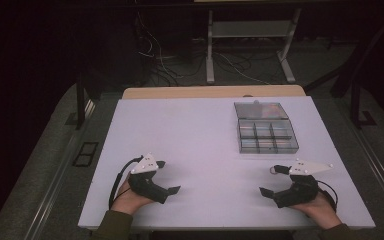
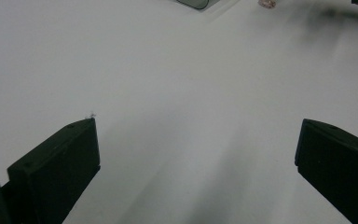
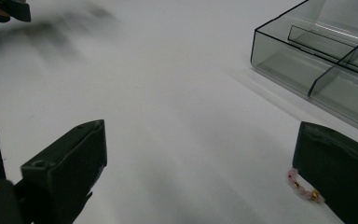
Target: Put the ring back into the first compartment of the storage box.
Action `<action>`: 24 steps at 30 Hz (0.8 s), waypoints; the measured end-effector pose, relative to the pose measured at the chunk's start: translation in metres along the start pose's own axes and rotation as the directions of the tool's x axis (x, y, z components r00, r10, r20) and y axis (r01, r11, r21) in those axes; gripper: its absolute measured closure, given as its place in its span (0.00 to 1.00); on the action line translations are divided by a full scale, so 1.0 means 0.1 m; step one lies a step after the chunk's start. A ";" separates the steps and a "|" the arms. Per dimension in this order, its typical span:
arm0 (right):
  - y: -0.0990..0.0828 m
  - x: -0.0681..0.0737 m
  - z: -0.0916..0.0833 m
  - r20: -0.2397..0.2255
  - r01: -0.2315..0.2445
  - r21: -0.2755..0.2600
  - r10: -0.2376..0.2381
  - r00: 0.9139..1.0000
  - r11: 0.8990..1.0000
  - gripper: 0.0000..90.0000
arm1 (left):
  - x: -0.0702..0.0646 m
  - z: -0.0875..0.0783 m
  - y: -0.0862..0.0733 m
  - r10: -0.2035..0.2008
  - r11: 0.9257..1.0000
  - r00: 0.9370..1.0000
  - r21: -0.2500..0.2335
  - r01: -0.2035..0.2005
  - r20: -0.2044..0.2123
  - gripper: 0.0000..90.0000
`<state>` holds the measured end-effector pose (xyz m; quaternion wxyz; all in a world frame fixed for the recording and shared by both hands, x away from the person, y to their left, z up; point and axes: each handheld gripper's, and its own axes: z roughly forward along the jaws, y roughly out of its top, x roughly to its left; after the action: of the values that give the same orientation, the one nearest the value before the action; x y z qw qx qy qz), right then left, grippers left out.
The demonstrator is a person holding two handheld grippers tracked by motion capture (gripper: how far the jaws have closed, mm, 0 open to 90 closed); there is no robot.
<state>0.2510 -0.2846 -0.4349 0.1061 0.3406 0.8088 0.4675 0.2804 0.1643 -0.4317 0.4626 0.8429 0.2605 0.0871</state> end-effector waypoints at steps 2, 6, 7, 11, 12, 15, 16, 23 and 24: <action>0.01 -0.01 -0.01 -0.003 -0.002 -0.001 0.002 1.000 1.000 0.03 | 0.00 0.00 0.00 -0.001 1.000 1.000 -0.001 0.001 0.000 0.00; 0.02 -0.01 -0.01 -0.012 -0.001 0.002 0.001 1.000 1.000 0.03 | 0.01 0.00 -0.01 -0.003 1.000 1.000 0.000 0.003 -0.002 0.00; 0.02 -0.01 -0.02 -0.017 -0.002 -0.002 0.002 1.000 1.000 0.03 | 0.01 0.00 -0.01 -0.004 1.000 1.000 -0.002 0.004 -0.002 0.00; 0.03 -0.01 -0.04 -0.020 -0.001 -0.005 0.001 1.000 1.000 0.03 | 0.00 -0.01 -0.02 0.001 1.000 1.000 0.000 -0.001 -0.002 0.00; 0.04 -0.02 -0.04 -0.020 -0.002 -0.008 0.002 1.000 1.000 0.03 | -0.01 -0.01 -0.02 -0.001 1.000 1.000 -0.002 0.001 -0.001 0.00; 0.06 -0.04 -0.06 -0.022 -0.010 -0.015 0.009 1.000 1.000 0.03 | 0.01 -0.01 -0.02 0.000 1.000 1.000 -0.002 0.000 0.002 0.00; 0.06 -0.04 -0.06 -0.022 -0.010 -0.015 0.009 1.000 1.000 0.03 | 0.01 -0.01 -0.02 0.000 1.000 1.000 0.000 0.000 0.001 0.00; 0.09 -0.10 -0.09 -0.017 -0.021 -0.024 0.021 1.000 0.999 0.03 | 0.00 -0.01 -0.02 -0.002 1.000 1.000 -0.004 0.002 0.000 0.00; 0.10 -0.11 -0.10 -0.017 -0.024 -0.024 0.023 1.000 0.999 0.03 | 0.01 -0.01 -0.02 -0.003 1.000 1.000 -0.004 0.003 0.002 0.00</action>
<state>0.2588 -0.2955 -0.4231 0.0980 0.3449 0.7999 0.4812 0.2798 0.1664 -0.4328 0.4649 0.8416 0.2612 0.0862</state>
